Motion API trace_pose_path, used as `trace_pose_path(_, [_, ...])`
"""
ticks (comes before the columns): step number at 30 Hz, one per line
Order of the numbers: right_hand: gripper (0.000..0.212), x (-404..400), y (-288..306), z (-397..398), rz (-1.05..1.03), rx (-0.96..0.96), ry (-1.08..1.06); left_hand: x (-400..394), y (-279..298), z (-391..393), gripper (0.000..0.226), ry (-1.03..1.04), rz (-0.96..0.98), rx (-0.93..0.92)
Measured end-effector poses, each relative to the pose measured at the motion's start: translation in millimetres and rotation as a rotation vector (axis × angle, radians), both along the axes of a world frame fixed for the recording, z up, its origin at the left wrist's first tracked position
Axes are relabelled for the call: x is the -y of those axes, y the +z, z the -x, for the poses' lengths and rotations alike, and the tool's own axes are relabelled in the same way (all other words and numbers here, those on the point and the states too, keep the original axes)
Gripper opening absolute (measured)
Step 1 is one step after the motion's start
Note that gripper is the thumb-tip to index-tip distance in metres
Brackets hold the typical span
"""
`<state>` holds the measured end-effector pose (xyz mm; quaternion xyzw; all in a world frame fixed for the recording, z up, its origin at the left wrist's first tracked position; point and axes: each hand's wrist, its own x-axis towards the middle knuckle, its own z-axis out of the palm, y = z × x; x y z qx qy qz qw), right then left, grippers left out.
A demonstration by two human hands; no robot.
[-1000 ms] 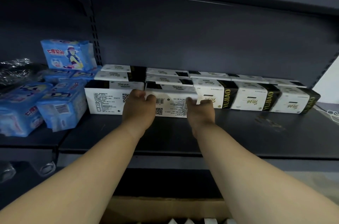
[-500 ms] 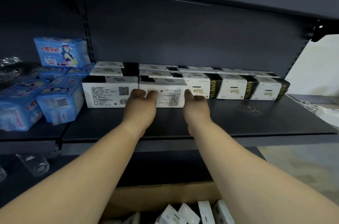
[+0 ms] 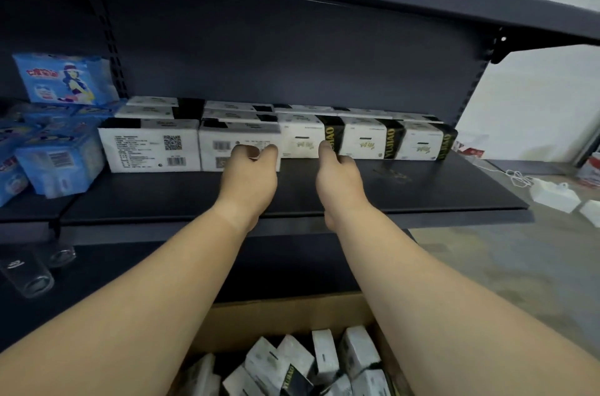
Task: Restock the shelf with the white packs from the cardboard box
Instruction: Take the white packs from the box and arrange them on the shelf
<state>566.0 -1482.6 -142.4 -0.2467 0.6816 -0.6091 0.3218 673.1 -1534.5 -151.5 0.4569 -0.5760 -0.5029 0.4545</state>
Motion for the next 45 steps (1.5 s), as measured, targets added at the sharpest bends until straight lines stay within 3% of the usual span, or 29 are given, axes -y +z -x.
trace_pose_path(3, [0.056,-33,-3,24,-0.017,0.002,0.003,-29,-9,28,0.027,-0.009,-0.031,0.019])
trace_pose_path(6, [0.032,-66,-9,50,-0.05,-0.016,-0.002,-59,-20,60,0.031,-0.011,-0.042,0.028])
trace_pose_path(8, [0.028,-86,-13,66,-0.074,-0.028,-0.017,-78,-27,77,0.037,-0.02,-0.055,0.038])
trace_pose_path(20, [0.039,-119,-64,97,-0.14,0.05,0.063,-120,-67,90,0.036,0.047,-0.121,0.131])
trace_pose_path(31, [0.048,-104,-164,85,-0.357,0.125,0.11,-106,-160,64,0.04,0.104,-0.293,0.287])
trace_pose_path(34, [0.039,-100,-198,77,-0.423,0.181,0.104,-97,-191,51,0.04,0.098,-0.372,0.326])
trace_pose_path(38, [0.064,-97,-248,63,-0.573,0.229,0.094,-82,-234,37,0.03,0.104,-0.46,0.375])
trace_pose_path(45, [0.034,-87,-305,38,-0.709,0.325,0.049,-58,-292,17,0.037,0.026,-0.604,0.475])
